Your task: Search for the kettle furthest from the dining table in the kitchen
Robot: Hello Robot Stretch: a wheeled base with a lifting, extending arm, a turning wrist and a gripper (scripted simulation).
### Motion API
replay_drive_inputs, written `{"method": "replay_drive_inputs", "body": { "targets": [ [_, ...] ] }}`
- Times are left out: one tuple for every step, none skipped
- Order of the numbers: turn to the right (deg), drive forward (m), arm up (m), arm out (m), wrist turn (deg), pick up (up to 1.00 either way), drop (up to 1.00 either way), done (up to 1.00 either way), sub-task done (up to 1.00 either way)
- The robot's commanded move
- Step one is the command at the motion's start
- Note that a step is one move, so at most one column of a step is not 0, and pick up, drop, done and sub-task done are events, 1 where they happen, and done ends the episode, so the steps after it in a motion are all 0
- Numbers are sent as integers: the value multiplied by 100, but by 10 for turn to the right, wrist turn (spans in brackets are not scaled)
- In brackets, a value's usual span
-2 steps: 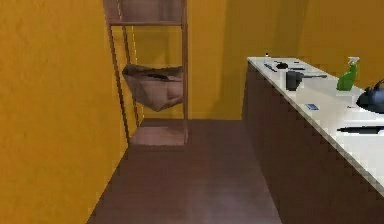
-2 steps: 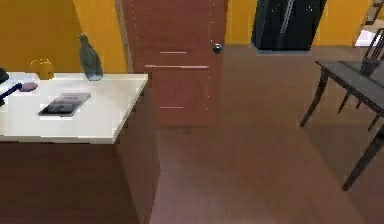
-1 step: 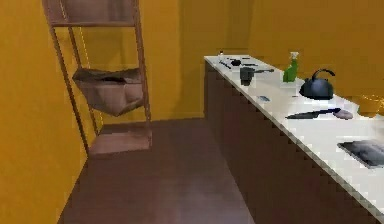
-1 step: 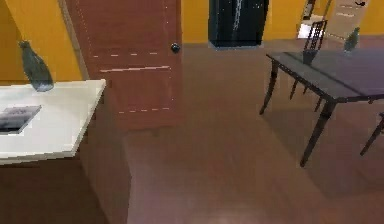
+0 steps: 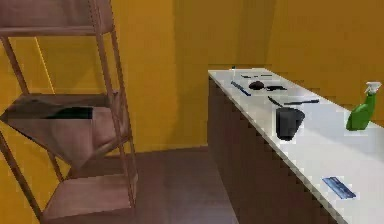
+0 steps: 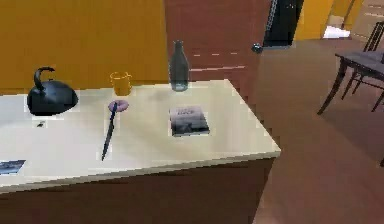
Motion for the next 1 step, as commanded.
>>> {"method": "replay_drive_inputs", "body": {
  "targets": [
    [450, 0, 0, 0, 0, 0, 0, 0, 0]
  ]
}}
